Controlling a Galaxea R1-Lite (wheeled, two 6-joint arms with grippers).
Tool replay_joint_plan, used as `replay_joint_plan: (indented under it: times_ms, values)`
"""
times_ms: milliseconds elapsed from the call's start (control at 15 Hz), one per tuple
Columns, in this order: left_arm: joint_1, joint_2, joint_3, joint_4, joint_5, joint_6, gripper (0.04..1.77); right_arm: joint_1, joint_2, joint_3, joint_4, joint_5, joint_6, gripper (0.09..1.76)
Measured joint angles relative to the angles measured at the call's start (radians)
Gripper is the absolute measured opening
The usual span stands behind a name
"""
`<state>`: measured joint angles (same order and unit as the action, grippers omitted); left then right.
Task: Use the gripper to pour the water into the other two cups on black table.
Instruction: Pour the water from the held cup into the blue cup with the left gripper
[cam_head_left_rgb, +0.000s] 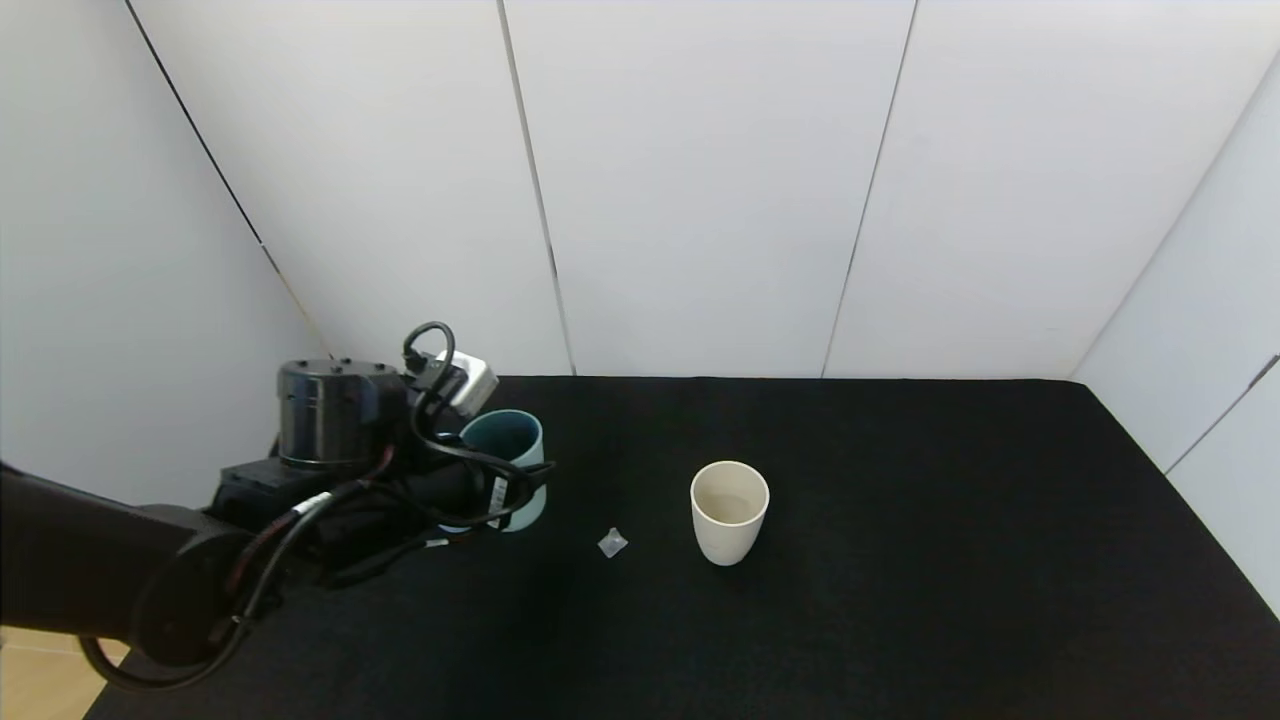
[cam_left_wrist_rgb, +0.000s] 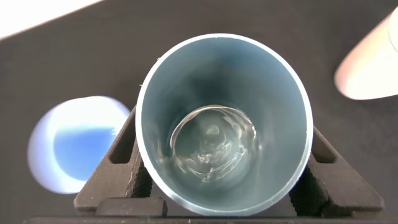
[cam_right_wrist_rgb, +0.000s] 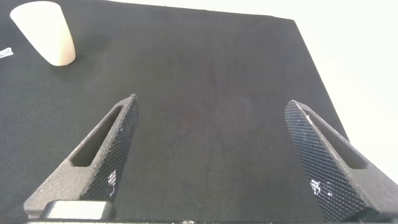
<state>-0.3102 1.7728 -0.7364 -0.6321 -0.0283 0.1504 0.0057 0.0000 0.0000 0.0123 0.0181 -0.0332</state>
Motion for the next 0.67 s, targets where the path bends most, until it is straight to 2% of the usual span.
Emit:
replay_joint_plan:
  times_ms: [267,533,667]
  values:
    - [0.154,-0.159,-0.054,0.207,-0.066,0.084,1.18,0.0,0.0,0.0,0.0,0.0,0.0,1.71]
    - [0.311,-0.25,-0.101,0.339,-0.136,0.19,1.18,0.0,0.0,0.0,0.0,0.0,0.0,1.71]
    - [0.365,-0.271,-0.122,0.38,-0.152,0.236,1.18,0.0,0.0,0.0,0.0,0.0,0.0,1.71]
